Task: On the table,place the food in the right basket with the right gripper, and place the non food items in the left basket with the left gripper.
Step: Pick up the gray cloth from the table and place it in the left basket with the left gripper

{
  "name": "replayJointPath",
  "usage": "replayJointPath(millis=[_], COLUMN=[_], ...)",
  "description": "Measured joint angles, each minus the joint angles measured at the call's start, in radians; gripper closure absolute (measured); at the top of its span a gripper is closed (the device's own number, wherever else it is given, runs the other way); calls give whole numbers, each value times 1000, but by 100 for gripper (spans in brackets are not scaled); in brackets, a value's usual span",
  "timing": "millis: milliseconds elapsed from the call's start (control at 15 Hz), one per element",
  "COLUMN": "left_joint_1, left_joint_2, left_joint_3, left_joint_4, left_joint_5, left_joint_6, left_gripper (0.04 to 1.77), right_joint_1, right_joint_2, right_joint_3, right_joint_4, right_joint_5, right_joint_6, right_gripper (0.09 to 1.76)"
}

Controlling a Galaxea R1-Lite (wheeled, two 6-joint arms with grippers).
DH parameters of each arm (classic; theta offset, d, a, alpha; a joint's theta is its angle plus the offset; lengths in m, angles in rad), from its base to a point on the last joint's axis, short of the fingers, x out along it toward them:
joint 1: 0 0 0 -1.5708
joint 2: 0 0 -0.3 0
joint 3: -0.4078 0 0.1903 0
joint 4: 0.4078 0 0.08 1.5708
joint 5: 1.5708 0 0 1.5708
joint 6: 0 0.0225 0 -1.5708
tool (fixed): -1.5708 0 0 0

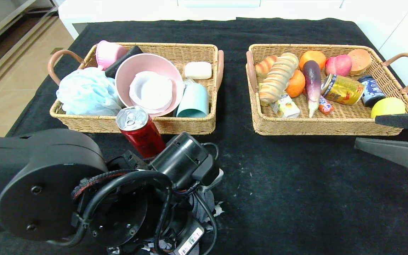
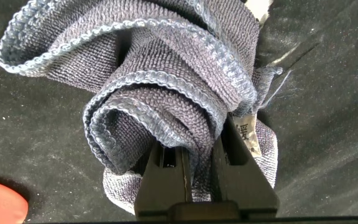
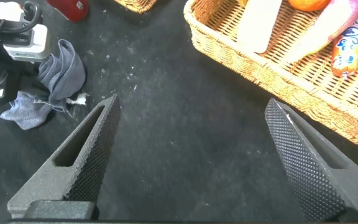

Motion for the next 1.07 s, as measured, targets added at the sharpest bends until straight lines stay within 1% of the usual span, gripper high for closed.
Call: replayJointPath(millis=[333, 467, 1067], left_joint_1=[0, 0, 0], left_joint_2=[-3, -10, -122], left_joint_3=[6, 8, -1], left_joint_4=[-2, 0, 3], left_joint_5=[-2, -3, -7], left_joint_6=[-2, -19, -34], left_gripper=[155, 155, 155], right_joint_1=[0, 0, 1], right_joint_2=[0, 0, 2], right_joint_3=[1, 1, 3], right_joint_4=[0, 0, 0], right_joint_5=[1, 1, 0], right_joint_6=[0, 0, 0], right_gripper=[15, 15, 15])
